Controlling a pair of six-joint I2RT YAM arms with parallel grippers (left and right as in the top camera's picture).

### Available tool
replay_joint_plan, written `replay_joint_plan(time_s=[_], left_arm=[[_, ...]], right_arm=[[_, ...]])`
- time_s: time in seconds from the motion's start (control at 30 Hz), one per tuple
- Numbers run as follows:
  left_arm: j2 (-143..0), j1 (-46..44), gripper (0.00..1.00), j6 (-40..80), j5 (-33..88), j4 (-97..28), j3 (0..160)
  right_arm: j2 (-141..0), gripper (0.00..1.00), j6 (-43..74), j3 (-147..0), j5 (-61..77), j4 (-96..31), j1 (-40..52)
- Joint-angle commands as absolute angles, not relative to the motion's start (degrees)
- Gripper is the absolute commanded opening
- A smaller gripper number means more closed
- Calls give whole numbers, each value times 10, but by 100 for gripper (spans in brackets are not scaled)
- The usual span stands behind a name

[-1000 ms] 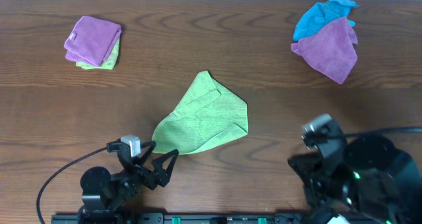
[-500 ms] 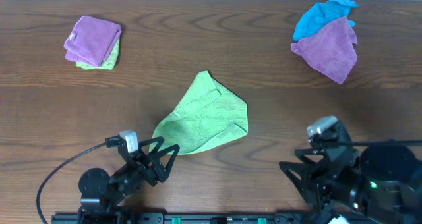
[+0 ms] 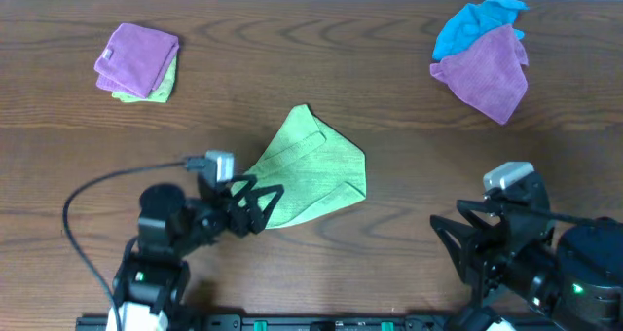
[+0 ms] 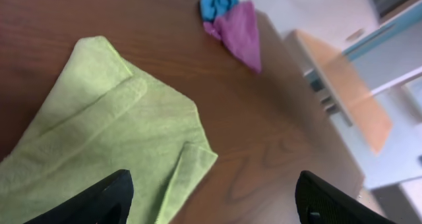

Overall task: Fold the cloth
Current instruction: 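Grasp the cloth's top-left corner with the left gripper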

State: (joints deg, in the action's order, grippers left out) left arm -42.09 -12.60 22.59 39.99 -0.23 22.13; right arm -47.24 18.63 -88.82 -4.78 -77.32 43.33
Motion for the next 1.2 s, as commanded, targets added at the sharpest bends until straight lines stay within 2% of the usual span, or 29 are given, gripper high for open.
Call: replay_joint_plan(time_s=[0.0, 0.33, 0.73, 0.83, 0.87, 1.0, 1.03, 1.17], left_arm=[[-497, -165, 80, 153, 325, -16, 275], [-761, -271, 87, 76, 115, -55, 452], [-960, -270, 79, 77, 63, 71, 533], [-990, -270, 67, 77, 42, 72, 548], [-995, -270, 60, 77, 39, 72, 549], [-999, -270, 10, 78, 44, 76, 549], [-999, -270, 6, 80, 53, 75, 549], [-1004, -270, 6, 78, 59, 72, 549]], right_arm=[[-471, 40, 184, -889, -81, -773, 432], [-471, 42, 183, -889, -102, -775, 432], [-471, 41, 181, -889, -106, -784, 432], [-471, 41, 182, -889, -112, -788, 432], [-471, 40, 182, -889, -115, -790, 432], [-471, 40, 182, -889, -119, -791, 432], [-471, 40, 182, -889, -119, -791, 432], [-471, 40, 182, -889, -121, -791, 432]])
